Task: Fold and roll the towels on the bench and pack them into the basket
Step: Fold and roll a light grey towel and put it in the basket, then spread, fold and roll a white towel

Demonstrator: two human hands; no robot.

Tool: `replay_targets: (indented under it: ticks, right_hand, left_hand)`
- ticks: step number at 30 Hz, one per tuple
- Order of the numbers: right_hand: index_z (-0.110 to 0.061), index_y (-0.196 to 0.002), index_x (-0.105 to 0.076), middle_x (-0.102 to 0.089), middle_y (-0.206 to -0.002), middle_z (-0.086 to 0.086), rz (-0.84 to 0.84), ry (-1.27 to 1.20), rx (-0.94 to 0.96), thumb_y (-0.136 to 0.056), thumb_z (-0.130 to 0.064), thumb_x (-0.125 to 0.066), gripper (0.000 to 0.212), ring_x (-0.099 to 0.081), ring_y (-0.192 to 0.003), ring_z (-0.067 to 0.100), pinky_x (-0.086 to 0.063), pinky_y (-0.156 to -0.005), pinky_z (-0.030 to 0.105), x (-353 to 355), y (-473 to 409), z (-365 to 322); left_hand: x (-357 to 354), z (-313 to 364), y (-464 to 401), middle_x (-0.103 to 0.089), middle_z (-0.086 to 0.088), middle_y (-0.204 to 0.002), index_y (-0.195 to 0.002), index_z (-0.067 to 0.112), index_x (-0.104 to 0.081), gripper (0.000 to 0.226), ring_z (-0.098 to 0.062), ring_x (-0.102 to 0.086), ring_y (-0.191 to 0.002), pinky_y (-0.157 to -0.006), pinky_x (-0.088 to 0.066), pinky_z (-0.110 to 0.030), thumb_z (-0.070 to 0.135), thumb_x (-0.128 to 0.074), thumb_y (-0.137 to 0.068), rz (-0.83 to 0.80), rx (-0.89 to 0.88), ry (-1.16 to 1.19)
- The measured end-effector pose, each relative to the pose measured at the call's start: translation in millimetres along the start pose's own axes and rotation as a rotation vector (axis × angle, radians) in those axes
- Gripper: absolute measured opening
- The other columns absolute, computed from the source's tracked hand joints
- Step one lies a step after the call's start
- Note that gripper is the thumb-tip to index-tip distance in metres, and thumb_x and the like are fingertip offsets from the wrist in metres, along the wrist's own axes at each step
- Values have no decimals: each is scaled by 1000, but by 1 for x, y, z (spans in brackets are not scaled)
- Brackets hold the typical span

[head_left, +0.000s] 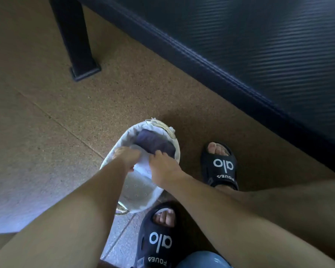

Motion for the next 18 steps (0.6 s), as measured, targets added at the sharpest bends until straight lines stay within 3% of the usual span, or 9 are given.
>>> replay_targets:
  ticks: [3,5,7,9,11,13,15,18]
  right_hand:
    - [-10,-136,-48,-46,-137,12,77,19,9,-98,-18,-57,40,-50,-126,29,-46,-98,38,50,23,0]
    - [-11,-134,-53,-50,-137,11,112,25,10,-96,-17,-60,40,-53,-126,29,-47,-95,37,90,45,1]
    - [-11,-126,-62,-58,-129,11,146,70,19,-94,-15,-59,33,-60,-119,31,-50,-85,36,134,70,2]
    - [-10,-119,-66,-65,-120,13,205,141,25,-93,-13,-58,28,-65,-110,34,-48,-74,34,179,99,5]
    - [-10,-119,-66,-65,-119,15,306,192,25,-93,-14,-57,28,-66,-108,35,-47,-73,34,224,132,10]
    - [-11,-121,-65,-64,-122,15,404,219,3,-92,-12,-54,31,-65,-109,36,-48,-76,35,267,163,21]
    - [-14,-119,-66,-65,-120,13,487,197,-40,-91,-14,-54,30,-65,-106,36,-47,-75,35,307,193,40]
    - [-14,-110,-68,-68,-113,12,591,156,-112,-90,-15,-55,24,-66,-102,35,-50,-76,35,355,233,78]
  left_hand:
    - [18,22,41,-54,-12,-79,-114,-2,-58,26,-26,-58,-68,-63,-51,-32,16,-51,-97,-19,-86,-75]
    - [32,53,79,-61,-14,-84,-105,3,-59,15,-28,-64,-74,-62,-51,-31,14,-53,-97,2,-216,-139]
    - [47,93,118,-70,-21,-90,-93,0,-64,15,-32,-72,-85,-71,-56,-32,12,-55,-94,28,-369,-255]
    - [63,126,160,-69,-22,-74,-77,-1,-62,23,-35,-73,-74,-78,-60,-44,13,-52,-93,64,-465,-259]
    - [70,156,207,-63,-17,-62,-73,0,-58,25,-30,-65,-57,-66,-62,-44,11,-49,-93,60,-564,-367]
    - [60,179,262,-63,-13,-72,-85,1,-59,21,-26,-65,-60,-55,-61,-35,14,-49,-97,0,-645,-583]
    - [40,200,320,-65,-11,-87,-93,5,-60,20,-24,-69,-74,-63,-62,-34,20,-48,-101,-74,-763,-701]
    - [6,239,396,-68,-9,-92,-90,16,-60,15,-22,-70,-81,-78,-62,-38,19,-49,-100,-102,-1024,-660]
Point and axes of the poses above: each hand's wrist, its own y-axis away from the middle knuckle, its own x-axis out of the back of the hand, z = x × y, the point moved 9 cm from there along -y, towards the middle knuckle
